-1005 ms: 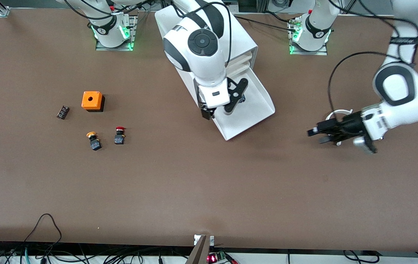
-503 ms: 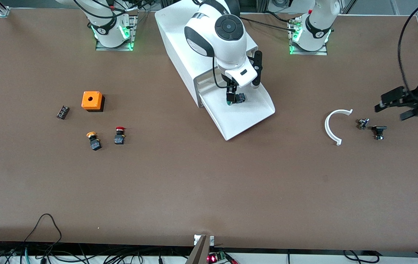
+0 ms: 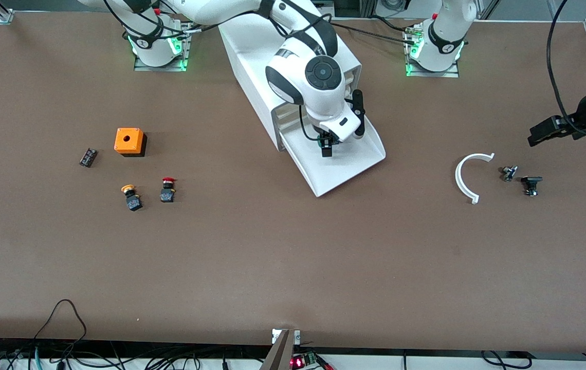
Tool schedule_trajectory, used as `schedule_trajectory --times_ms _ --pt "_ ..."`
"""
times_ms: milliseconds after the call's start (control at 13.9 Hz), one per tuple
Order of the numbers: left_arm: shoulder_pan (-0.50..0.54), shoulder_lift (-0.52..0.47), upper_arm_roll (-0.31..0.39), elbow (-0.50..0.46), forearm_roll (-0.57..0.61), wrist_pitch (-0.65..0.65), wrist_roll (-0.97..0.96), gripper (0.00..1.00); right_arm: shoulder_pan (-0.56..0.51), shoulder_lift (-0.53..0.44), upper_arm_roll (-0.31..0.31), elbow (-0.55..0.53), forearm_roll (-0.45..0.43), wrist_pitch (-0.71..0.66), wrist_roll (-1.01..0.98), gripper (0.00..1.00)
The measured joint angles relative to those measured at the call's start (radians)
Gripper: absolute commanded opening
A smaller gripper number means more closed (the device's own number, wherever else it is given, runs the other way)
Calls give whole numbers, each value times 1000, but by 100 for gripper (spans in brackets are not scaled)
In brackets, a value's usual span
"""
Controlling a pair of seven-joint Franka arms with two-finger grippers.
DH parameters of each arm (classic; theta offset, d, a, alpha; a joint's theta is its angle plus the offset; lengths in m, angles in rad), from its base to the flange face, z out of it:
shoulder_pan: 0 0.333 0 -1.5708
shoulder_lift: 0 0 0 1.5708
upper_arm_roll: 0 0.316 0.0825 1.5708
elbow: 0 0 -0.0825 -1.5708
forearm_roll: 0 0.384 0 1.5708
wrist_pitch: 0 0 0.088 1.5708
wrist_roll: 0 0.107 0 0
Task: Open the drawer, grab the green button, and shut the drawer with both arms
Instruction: 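Lower the right gripper onto the green button while the left gripper withdraws, then grasp the green button with the right gripper and lift it out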
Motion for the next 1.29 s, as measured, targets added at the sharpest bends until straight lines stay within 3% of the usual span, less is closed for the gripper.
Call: schedule_trajectory --times_ms 1292 --pt "3 9 8 37 1 -2 -16 100 35 77 3 3 0 0 -3 100"
